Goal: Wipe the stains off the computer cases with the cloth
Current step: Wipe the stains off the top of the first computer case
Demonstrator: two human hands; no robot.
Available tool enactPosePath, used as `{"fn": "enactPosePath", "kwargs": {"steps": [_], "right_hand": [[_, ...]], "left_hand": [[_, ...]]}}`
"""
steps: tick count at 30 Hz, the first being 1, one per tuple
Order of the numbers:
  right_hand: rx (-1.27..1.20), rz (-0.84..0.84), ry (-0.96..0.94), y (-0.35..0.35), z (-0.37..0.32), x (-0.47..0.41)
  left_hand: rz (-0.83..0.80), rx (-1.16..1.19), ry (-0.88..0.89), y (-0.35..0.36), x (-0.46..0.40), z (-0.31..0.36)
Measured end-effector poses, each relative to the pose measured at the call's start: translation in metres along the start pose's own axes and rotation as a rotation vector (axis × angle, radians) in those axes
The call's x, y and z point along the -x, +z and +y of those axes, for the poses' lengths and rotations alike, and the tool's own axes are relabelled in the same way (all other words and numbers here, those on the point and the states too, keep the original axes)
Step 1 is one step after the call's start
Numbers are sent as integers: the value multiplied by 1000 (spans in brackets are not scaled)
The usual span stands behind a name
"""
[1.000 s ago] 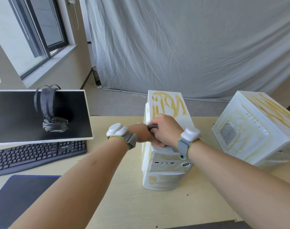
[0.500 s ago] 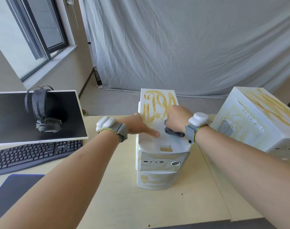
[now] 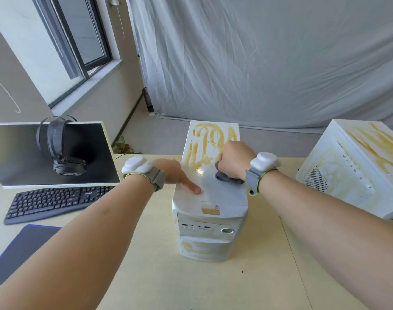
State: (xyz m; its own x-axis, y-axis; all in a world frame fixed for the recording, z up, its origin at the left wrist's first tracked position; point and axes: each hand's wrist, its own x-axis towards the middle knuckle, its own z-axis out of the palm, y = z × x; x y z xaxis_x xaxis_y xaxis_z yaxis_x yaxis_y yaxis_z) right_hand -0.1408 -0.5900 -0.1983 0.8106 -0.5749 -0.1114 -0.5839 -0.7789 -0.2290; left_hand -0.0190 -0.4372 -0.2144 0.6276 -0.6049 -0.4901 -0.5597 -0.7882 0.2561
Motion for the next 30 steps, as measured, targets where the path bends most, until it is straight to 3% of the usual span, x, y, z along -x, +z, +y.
{"fn": "enactPosePath", "kwargs": {"steps": [5, 9, 12, 15, 20, 23, 26, 30], "right_hand": [[-150, -135, -244, 6, -24, 23], [-190, -322, -81, -18, 3, 21], [-90, -194, -17, -22, 10, 3], [-56, -33, -125, 1, -5, 2], [-116, -175, -326, -1, -20, 28], [-30, -313, -262, -18, -14, 27], [172, -134, -221, -18, -21, 17], [98, -11, -190, 8, -32, -3]], "left_hand": [[-15, -69, -30, -6, 2, 11], [6, -22, -44, -4, 3, 6], [20, 32, -56, 0, 7, 2], [48, 4, -49, 0, 11, 4], [136, -142, -30, 4, 12, 6], [219, -158, 64, 3, 16, -1], [175, -85, 54, 3, 20, -13], [150, -10, 42, 15, 20, -21]]}}
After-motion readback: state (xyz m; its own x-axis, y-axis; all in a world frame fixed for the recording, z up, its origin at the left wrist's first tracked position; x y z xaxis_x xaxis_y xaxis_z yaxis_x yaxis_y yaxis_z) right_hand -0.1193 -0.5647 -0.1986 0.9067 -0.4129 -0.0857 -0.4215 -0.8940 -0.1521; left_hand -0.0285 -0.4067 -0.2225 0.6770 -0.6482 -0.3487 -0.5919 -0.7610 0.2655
